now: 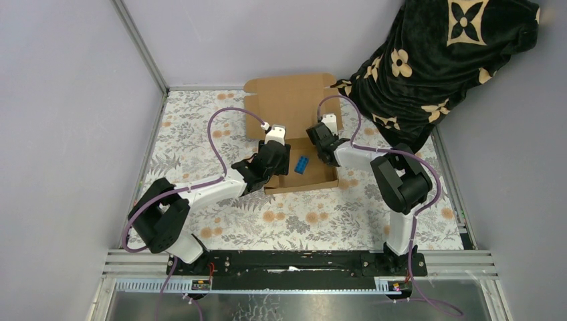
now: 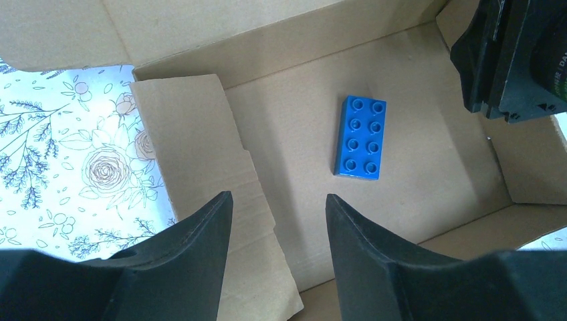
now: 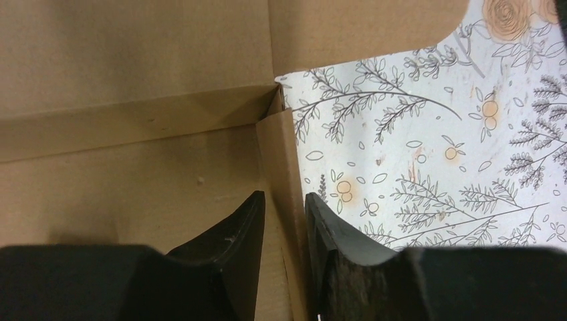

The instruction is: Fold the paper box

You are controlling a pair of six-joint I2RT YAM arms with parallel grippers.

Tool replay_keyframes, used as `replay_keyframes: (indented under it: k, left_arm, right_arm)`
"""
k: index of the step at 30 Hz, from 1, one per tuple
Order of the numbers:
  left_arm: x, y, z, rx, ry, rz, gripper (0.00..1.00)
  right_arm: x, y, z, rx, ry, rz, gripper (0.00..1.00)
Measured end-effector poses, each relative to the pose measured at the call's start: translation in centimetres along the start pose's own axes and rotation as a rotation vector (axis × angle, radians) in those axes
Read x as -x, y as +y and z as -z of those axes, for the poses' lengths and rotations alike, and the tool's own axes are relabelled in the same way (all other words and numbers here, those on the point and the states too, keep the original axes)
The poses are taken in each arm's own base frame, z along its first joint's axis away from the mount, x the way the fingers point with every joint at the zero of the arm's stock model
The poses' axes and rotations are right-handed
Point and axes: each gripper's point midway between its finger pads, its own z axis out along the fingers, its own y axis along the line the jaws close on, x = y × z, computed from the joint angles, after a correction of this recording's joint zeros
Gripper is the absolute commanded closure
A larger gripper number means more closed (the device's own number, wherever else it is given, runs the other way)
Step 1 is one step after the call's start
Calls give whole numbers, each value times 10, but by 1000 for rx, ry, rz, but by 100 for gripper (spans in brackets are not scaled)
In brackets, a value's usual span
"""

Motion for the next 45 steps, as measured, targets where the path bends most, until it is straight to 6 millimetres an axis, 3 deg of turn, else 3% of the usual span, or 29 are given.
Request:
replay_keyframes:
  k: [2,8,15,17,20,22,25,31,34,39,45]
  left_arm:
    - [0,0,0,0,0,0,40]
    - [0,0,0,0,1,-1,40]
    - [-2,0,-1,2,5,-5,40]
    - [-2,0,-1,3,5,-5,40]
    - [-2,2,-2,9,3,-10,39]
    - [-1,7,-4,19,5,-13,39]
    - [0,22,-9,41,11,2,39]
    - [1,86,-23,127,35,69,39]
    - [7,98,-26,122,28,86,41]
    - [16,92,-30,34,9,101,41]
    - [13,71,-30,-95,22,104,41]
  right_arm:
    - [4,0,-1,-4,-16,-7,65]
    - [7,0,-4,-14,-34,-8,83]
    - [14,2,-12,-41,-61,-32,85]
    - [15,1,-12,-48,-63,-34,80]
    - [15,-1,-12,-56,-64,-27,58]
    - [13,-2,-12,-63,-60,-17,49]
    - [9,-4,-13,-68,-51,0,46]
    - [1,-11,-10,-75,-44,22,44]
    - [-2,-14,-6,-76,-41,28,43]
    - [-1,-18,0,-72,-45,29,40]
    - [3,-16,4,-49,-48,23,39]
